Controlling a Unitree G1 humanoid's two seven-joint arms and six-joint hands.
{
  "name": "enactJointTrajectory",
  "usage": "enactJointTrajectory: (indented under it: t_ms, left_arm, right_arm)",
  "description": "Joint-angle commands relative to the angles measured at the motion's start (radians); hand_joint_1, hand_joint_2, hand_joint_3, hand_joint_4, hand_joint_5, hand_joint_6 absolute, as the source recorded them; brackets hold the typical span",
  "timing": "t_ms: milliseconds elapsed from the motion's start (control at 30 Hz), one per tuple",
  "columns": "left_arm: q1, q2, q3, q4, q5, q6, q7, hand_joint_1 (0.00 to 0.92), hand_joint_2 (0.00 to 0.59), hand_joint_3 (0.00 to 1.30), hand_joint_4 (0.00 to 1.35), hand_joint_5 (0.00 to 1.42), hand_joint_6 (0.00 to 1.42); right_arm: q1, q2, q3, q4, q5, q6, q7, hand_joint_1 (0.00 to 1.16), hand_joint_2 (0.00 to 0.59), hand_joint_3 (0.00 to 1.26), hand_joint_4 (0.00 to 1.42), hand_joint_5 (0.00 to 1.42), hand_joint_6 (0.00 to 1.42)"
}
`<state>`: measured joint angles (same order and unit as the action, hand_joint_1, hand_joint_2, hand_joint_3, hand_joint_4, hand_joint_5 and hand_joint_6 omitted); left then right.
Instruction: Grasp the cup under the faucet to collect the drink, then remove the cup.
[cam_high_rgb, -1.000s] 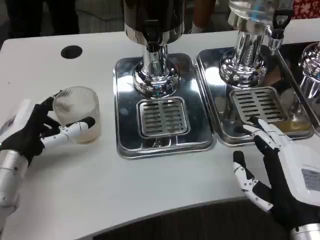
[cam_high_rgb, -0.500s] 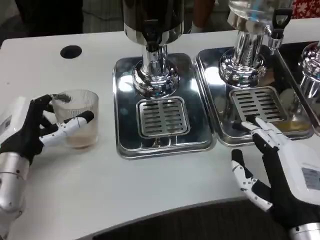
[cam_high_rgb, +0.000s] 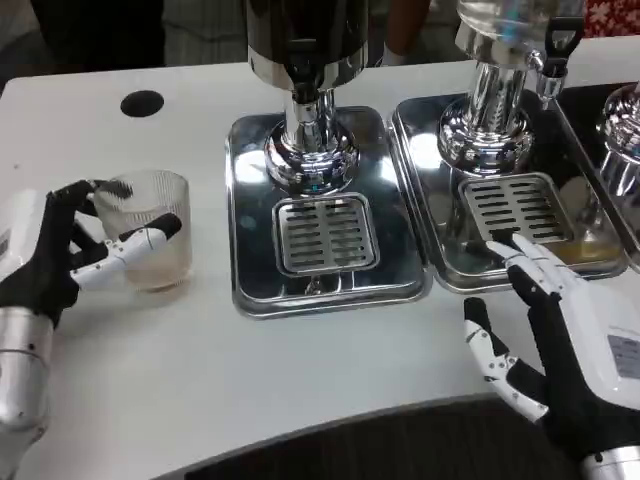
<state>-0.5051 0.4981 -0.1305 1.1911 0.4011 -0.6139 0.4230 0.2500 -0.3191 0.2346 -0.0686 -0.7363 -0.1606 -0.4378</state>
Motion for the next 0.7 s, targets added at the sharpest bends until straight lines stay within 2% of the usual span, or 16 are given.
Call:
enactJointTrajectory:
  t_ms: [33,233,700]
  left_arm:
    - [0.002,-0.008,0.005,-0.013,-0.002,-0.057,0.046,0.356,0.189,0.54,0.69,1.00,1.26]
    - [-0.020,-0.032,-0.026,-0.025,0.031,-0.087,0.074,0.379,0.189,0.55,0.70,1.00,1.27]
    - [-0.110,-0.112,-0.087,0.006,0.073,-0.059,0.050,0.396,0.181,0.55,0.70,0.99,1.28]
  right_arm:
    - [0.013,0.001,-0.011,-0.020,0.003,-0.015,0.005,0.39,0.479,0.27,0.14,0.14,0.20]
    - [0.026,0.008,-0.010,-0.050,0.003,-0.012,0.006,0.38,0.479,0.27,0.14,0.14,0.20]
    - [0.083,0.039,-0.016,-0.119,-0.008,-0.010,-0.004,0.38,0.479,0.27,0.14,0.15,0.20]
